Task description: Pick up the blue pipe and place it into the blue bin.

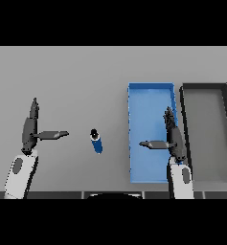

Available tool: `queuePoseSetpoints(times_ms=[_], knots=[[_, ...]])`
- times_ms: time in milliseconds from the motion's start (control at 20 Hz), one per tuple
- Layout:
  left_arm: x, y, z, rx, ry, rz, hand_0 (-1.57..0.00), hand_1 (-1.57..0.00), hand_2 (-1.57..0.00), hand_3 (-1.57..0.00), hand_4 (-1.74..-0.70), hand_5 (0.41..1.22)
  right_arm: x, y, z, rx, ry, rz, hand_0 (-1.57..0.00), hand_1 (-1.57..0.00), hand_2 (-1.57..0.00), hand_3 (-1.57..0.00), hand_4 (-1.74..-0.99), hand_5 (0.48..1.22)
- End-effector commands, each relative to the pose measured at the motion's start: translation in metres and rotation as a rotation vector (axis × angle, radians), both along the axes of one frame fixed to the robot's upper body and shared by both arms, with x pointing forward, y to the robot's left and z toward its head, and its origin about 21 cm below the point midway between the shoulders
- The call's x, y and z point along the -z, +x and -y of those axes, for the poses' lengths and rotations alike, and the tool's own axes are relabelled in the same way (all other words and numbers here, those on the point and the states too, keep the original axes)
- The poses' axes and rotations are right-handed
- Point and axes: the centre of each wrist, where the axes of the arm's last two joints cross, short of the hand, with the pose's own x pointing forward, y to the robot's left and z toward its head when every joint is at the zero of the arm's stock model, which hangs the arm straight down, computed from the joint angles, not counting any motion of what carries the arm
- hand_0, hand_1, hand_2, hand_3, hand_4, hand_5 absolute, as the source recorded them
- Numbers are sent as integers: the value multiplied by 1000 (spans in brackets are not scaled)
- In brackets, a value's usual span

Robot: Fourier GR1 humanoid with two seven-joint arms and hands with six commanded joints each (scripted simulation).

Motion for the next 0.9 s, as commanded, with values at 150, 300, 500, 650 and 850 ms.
queuePoseSetpoints(times_ms=[150,300,500,650,850], knots=[[0,1,-1,0,1,7,1,1,1,1,-966,593,0,1,-1,0,0,-1,1,1,1,1,-1205,629],[1,-8,-20,116,76,14,1,1,1,1,-966,593,-7,-8,11,-32,-144,90,1,1,1,1,-1205,629],[7,-17,-43,277,168,-12,1,1,1,1,-959,592,-11,-23,16,-93,-301,133,1,1,1,1,-1193,622],[2,-13,-42,337,152,-16,1,1,1,1,-960,593,-14,-23,17,-96,-312,123,1,1,1,1,-1203,625],[-2,-29,-39,493,159,-34,1,1,1,1,-1007,561,-14,-25,16,-109,-316,142,1,1,1,1,-1180,617]])
